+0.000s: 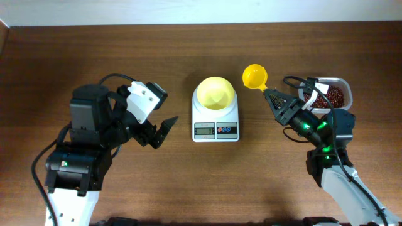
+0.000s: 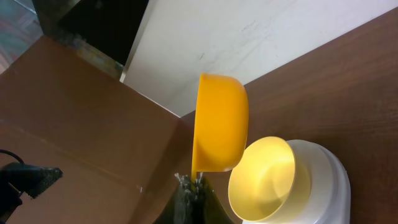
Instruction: Scoop item into bowl and weigh 50g on scale
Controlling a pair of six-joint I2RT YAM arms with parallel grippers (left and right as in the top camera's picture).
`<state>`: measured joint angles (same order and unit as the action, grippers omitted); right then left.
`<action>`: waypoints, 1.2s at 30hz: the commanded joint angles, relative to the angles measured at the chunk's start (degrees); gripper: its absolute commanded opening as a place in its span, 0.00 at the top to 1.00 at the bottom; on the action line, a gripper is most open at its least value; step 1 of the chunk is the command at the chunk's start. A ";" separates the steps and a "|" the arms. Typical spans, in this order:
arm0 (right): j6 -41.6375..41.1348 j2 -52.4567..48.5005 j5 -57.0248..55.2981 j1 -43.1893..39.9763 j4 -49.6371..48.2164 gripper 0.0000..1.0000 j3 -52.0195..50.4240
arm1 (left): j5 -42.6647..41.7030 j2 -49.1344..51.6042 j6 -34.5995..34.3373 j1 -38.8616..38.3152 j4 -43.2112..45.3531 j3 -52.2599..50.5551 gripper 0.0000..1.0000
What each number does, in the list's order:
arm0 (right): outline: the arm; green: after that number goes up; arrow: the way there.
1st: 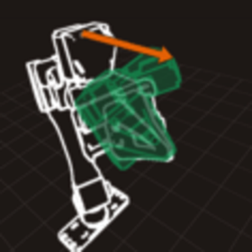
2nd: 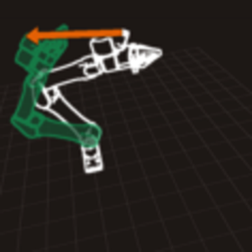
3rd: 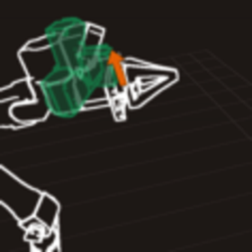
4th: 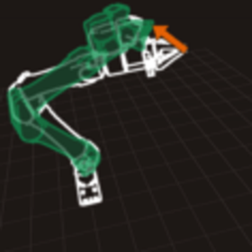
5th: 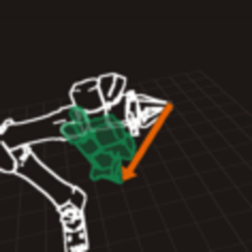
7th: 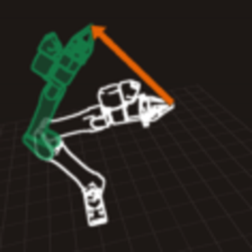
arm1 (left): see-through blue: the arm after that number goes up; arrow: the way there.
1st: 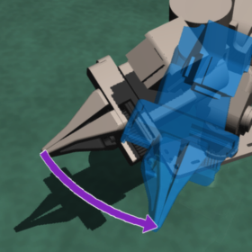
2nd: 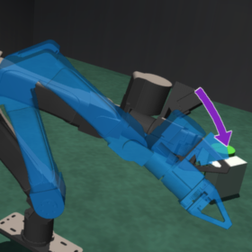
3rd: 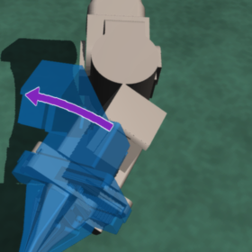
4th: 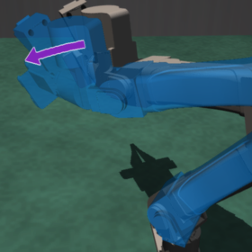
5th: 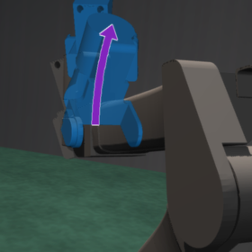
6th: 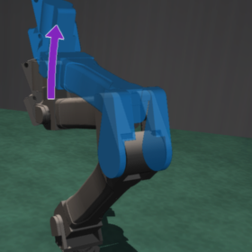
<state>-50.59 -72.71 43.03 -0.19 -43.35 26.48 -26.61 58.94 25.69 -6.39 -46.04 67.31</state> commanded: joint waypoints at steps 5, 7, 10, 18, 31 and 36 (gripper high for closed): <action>0.63 -0.04 0.31 -0.22 -0.52 0.96 0.96 | -1.27 -0.02 -0.76 0.17 0.31 1.20 0.01; 0.63 -0.04 0.31 -0.22 -0.50 0.96 0.96 | -1.29 -0.02 -0.76 0.17 0.31 1.20 0.01; 0.63 -0.04 0.33 -0.22 -0.52 0.96 0.96 | -2.16 -0.02 -0.74 0.17 0.31 1.20 0.01; 0.63 -0.04 0.31 -0.22 -0.50 0.96 0.96 | -2.08 -0.02 -0.72 0.17 0.35 1.20 0.01; 0.66 -0.04 1.81 -0.22 -0.24 0.96 0.96 | -0.15 -0.02 -0.72 0.17 -0.13 1.20 0.01; 0.85 -0.04 2.91 -0.22 1.20 0.96 0.96 | -0.15 -0.02 -0.72 0.17 -0.13 1.20 0.01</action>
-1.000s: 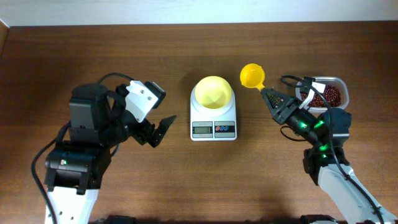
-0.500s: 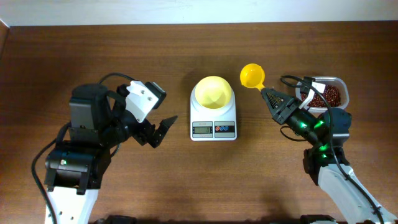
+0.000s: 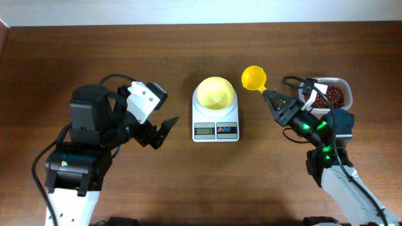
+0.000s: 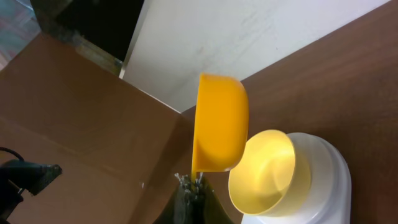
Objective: Scoop item into bowl and weigh 50g on scale
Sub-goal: 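Lower the yellow scoop into the bean tub with the right gripper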
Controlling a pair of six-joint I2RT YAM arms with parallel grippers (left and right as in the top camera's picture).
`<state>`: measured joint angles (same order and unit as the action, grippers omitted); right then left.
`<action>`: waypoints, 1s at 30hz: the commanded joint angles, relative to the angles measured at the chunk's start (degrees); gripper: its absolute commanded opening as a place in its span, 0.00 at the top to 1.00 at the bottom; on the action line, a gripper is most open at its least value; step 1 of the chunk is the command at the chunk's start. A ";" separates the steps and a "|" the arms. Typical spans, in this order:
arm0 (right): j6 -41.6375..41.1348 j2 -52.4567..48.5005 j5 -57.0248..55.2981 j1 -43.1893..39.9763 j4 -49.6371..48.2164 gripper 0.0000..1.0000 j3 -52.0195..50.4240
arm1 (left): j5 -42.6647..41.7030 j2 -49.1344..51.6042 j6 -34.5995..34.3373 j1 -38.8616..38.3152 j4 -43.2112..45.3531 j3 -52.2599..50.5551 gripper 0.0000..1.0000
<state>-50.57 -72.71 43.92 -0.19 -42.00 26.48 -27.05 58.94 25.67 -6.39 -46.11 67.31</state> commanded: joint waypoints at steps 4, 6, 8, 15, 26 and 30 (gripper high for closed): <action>3.34 -0.04 2.89 -0.26 2.29 0.96 0.96 | 0.28 -0.02 -0.70 0.17 -0.07 1.20 0.01; 13.20 -0.04 2.23 -0.26 7.65 0.96 0.96 | 0.28 -0.02 -0.70 0.17 -0.07 1.20 0.01; 21.18 -0.02 -1.53 -0.98 12.20 0.96 0.98 | 0.28 -0.02 -0.70 0.17 -0.07 1.20 0.01; 31.23 1.09 -1.22 -7.82 27.69 0.96 13.86 | 0.28 -0.02 -0.70 0.17 -0.07 1.20 0.01; 62.34 1.01 -37.35 -7.72 72.81 0.96 36.85 | 0.28 -0.02 -0.70 0.17 -0.07 1.20 0.01; 63.89 0.70 -50.47 -7.72 73.11 0.96 36.85 | 0.28 -0.02 -0.70 0.17 -0.07 1.20 0.01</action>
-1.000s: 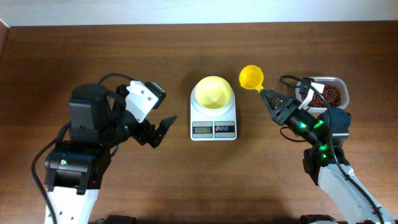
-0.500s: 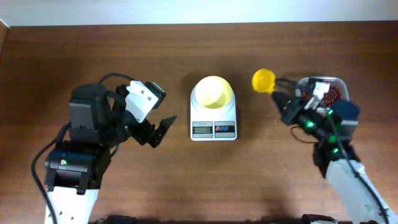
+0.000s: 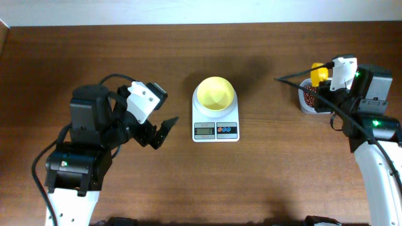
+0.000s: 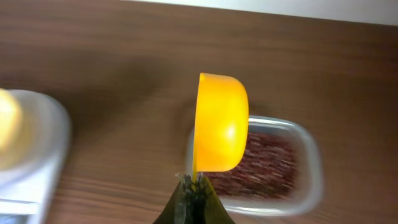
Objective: Scoop item into bowl and weigh 50g on scale
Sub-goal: 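Lower the yellow scoop into the bean tub with the right gripper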
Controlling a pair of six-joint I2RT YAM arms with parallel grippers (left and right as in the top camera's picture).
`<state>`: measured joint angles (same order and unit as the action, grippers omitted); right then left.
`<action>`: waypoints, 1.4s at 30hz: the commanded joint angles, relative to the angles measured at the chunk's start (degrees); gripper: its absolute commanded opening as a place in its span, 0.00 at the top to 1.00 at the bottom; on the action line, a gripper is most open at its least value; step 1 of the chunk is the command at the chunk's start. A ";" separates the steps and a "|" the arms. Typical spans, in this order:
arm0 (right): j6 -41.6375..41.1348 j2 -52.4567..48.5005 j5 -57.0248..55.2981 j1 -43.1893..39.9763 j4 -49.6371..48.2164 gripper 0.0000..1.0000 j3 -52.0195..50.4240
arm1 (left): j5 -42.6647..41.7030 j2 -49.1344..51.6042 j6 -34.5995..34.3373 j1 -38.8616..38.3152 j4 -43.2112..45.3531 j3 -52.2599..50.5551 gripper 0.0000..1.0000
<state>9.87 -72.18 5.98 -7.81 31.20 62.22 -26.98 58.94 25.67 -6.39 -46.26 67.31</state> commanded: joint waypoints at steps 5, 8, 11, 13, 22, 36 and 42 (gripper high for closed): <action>4.33 -4.66 -15.67 -0.09 0.20 0.96 1.11 | 0.22 -0.02 -0.70 0.17 0.09 1.20 0.01; 4.28 -8.98 -15.69 -0.09 1.36 0.96 1.11 | 0.22 -0.02 -0.70 0.17 0.09 1.20 0.01; 4.24 -12.11 -15.65 -0.09 1.44 0.96 1.11 | 0.22 -0.02 -0.70 0.17 0.09 1.20 0.01; 4.02 -13.27 -15.69 -0.09 1.18 0.96 1.11 | 0.22 -0.02 -0.70 0.17 0.09 1.20 0.01; 2.67 -17.75 -15.65 -0.09 1.44 0.96 1.11 | 0.22 -0.02 -0.70 0.17 0.09 1.20 0.01; 1.66 -18.21 -15.67 -0.15 0.79 0.96 1.11 | 0.22 -0.02 -0.70 0.17 0.09 1.20 0.01; 1.66 -18.21 -15.43 -0.13 0.74 0.96 1.11 | 0.22 -0.02 -0.70 0.17 0.09 1.20 0.01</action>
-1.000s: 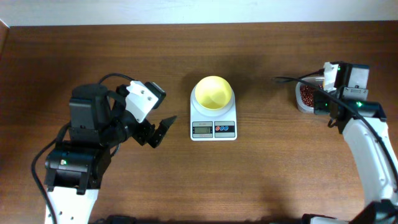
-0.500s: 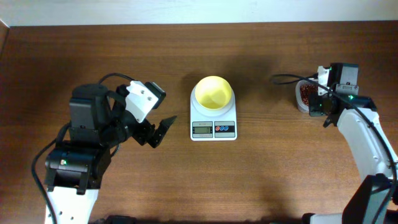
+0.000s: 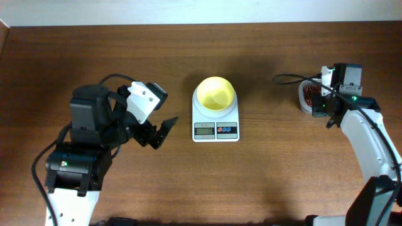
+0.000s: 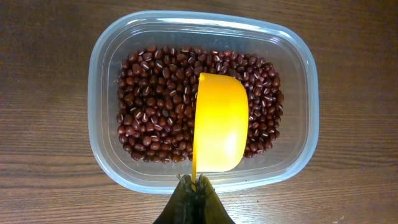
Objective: Scoop item into bowl and weigh 50g on scale
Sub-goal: 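Lower the yellow scoop into the bean tub with the right gripper, then drag the scoop through the red beans to fill it, right gripper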
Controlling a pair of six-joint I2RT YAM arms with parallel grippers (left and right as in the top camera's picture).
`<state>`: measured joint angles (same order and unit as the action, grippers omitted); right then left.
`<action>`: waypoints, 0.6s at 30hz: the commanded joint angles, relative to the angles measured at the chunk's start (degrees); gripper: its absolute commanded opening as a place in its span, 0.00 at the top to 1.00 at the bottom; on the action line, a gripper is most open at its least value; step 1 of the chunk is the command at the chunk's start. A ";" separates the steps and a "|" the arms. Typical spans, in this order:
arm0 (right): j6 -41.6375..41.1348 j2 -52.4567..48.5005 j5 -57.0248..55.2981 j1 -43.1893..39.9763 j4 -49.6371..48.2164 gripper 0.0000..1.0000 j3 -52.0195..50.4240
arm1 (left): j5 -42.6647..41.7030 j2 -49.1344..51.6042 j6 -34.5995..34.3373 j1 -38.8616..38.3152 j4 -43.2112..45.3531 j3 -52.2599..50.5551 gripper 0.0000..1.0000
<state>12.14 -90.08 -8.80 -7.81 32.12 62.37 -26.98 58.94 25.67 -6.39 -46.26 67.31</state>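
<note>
A clear plastic tub of red beans lies straight below my right wrist camera; in the overhead view the tub is mostly hidden under that arm. My right gripper is shut on the thin handle of a yellow scoop, whose cup hangs on edge over the beans. A yellow bowl stands on the white scale at mid-table. My left gripper hovers left of the scale, jaws apart, holding nothing.
The scale's display and buttons face the near edge. A black cable loops from the right arm over the table between the scale and the tub. A pale wall strip runs along the table's far edge.
My right gripper has turned to point straight down over the bean tub, with the scoop now directly above the beans. The left arm, bowl and scale are unchanged.
At first my right gripper held the yellow scoop beside the bowl on the scale, and it stayed there a moment later. Then it was over at the bean tub on the right. Now it looks straight down into the tub. The left arm never moved.
</note>
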 commanded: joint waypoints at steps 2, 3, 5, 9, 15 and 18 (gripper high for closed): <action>-0.59 -0.31 -0.68 -0.13 -0.20 0.96 0.96 | 0.22 -0.02 -0.70 0.17 0.09 1.20 0.01; -0.59 -0.31 -0.70 -0.20 -0.44 0.96 0.94 | 0.22 -0.02 -0.70 0.17 0.09 1.20 0.01; -0.59 -0.42 -0.72 -0.61 -1.33 0.96 0.94 | 0.22 -0.02 -0.70 0.17 0.09 1.20 0.01; -0.35 -1.01 -1.14 -2.99 -4.20 0.96 0.92 | 0.22 -0.02 -0.70 0.17 0.09 1.20 0.01; -0.35 -0.68 -1.11 -4.33 -5.05 0.96 2.03 | 0.22 -0.02 -0.70 0.17 0.09 1.20 0.01; -0.35 -1.73 -1.14 -4.35 -4.48 0.96 1.86 | 0.22 -0.02 -0.70 0.17 0.09 1.20 0.01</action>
<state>12.21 -90.61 -9.19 -11.97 27.44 62.83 -26.98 58.94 25.67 -6.39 -46.26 67.31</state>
